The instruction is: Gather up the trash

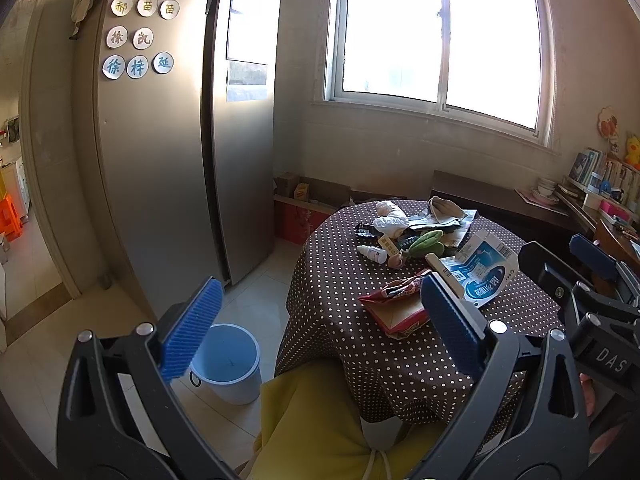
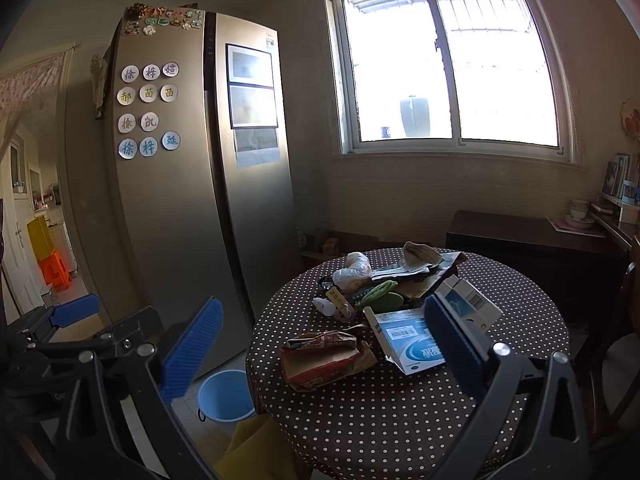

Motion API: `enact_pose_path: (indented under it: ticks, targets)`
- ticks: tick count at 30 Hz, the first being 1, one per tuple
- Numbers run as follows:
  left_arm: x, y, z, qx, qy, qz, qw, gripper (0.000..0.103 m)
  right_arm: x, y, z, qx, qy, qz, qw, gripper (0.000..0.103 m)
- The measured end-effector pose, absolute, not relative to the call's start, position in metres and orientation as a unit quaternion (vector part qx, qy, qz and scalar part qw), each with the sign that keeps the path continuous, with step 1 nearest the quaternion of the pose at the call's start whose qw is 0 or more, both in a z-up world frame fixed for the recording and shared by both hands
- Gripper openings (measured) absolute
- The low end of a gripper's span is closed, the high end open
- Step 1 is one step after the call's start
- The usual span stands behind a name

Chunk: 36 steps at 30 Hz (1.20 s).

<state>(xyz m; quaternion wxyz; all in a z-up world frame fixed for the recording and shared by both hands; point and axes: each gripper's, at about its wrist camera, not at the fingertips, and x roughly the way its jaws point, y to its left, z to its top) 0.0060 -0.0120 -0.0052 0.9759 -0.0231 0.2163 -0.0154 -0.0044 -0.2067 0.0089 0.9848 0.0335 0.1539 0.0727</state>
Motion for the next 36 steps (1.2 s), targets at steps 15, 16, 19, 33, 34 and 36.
enact_pose_path:
  ticks: [15,16,19,33,34,36]
  targets:
    - [0.007,-0.013,-0.005,-0.020,0.214,-0.012,0.977,0.097,-0.005,-0.208,0.007,0.034,0.153,0.073,0.985,0.099]
    - [0.007,-0.013,-0.005,-0.019,0.214,-0.011,0.977,0.097,-0.005,-0.208,0.007,0.034,0.153,0.073,0.985,0.099]
    - [0.007,-0.012,-0.005,-0.019,0.215,-0.012,0.976,0.097,-0.005,-0.208,0.007,0.035,0.154,0.072,0.985,0.099]
    - [0.025,-0.014,-0.019,-0.021,0.256,-0.023,0.966,0.097,0.008,-0.210,-0.009,0.047,0.185,0.062,0.980,0.099]
    - [0.028,-0.014,-0.022,-0.022,0.262,-0.025,0.964,0.097,0.010,-0.210,-0.012,0.049,0.190,0.061,0.979,0.099]
    - [0.034,-0.014,-0.027,-0.024,0.274,-0.029,0.961,0.097,0.015,-0.211,-0.017,0.054,0.201,0.059,0.976,0.099]
